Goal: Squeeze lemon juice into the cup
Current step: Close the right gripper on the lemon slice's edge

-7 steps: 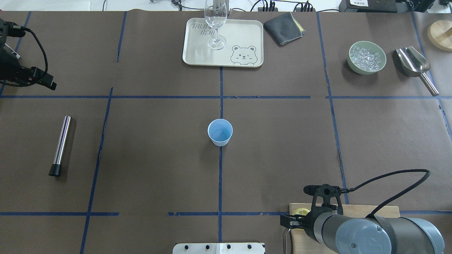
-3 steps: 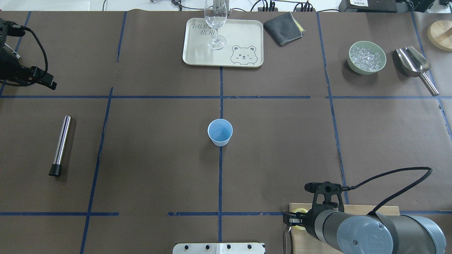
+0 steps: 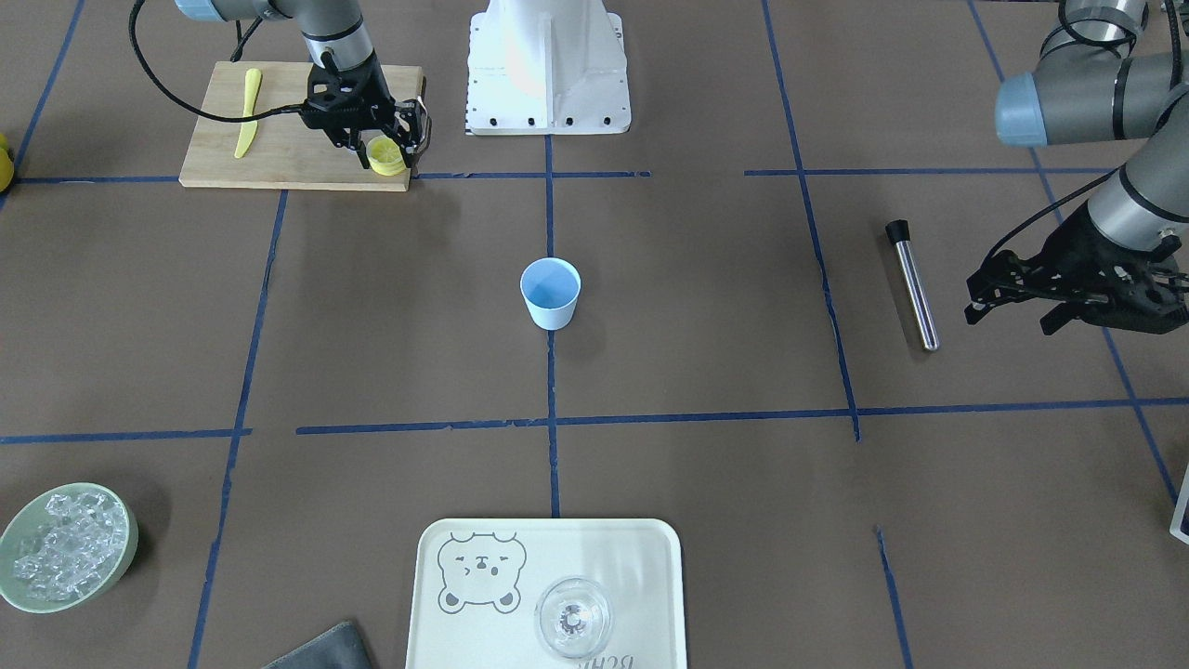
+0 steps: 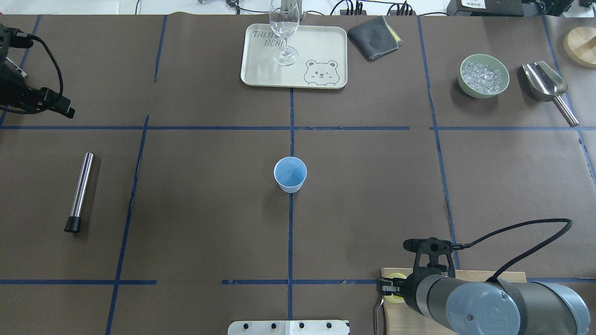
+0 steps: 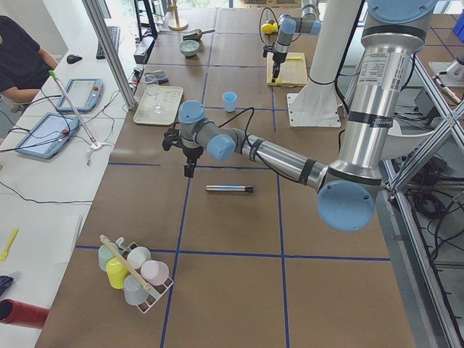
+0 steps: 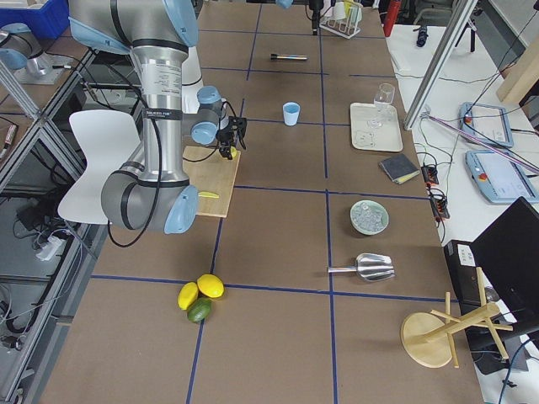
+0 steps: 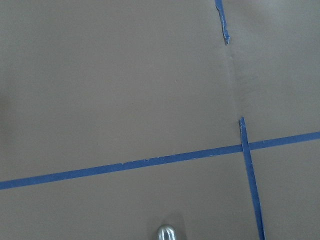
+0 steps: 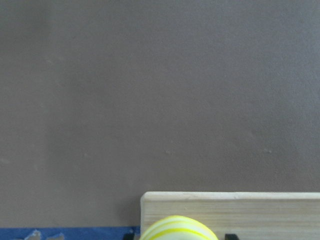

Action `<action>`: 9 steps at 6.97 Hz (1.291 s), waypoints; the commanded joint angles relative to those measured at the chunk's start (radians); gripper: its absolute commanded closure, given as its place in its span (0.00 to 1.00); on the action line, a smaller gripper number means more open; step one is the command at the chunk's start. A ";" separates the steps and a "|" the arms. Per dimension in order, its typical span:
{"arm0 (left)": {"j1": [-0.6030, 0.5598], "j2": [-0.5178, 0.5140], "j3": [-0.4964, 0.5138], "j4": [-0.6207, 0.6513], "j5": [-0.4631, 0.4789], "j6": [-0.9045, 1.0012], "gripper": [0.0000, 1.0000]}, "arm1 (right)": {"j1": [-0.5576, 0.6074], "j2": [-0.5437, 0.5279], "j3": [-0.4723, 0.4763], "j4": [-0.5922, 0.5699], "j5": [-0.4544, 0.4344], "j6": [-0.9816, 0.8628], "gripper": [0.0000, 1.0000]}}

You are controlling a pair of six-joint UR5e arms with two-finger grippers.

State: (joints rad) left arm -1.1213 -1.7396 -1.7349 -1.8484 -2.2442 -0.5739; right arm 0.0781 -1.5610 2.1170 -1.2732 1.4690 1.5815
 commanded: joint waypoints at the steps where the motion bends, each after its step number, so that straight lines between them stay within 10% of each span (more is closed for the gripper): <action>1: 0.000 0.000 -0.002 0.000 0.000 0.000 0.00 | 0.009 -0.002 0.003 0.000 0.001 0.000 0.41; 9: -0.002 0.000 -0.018 0.000 0.001 -0.003 0.00 | 0.144 0.045 0.052 -0.011 0.111 -0.002 0.41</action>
State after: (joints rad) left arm -1.1227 -1.7395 -1.7525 -1.8485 -2.2427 -0.5768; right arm 0.1825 -1.5479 2.1735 -1.2811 1.5457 1.5805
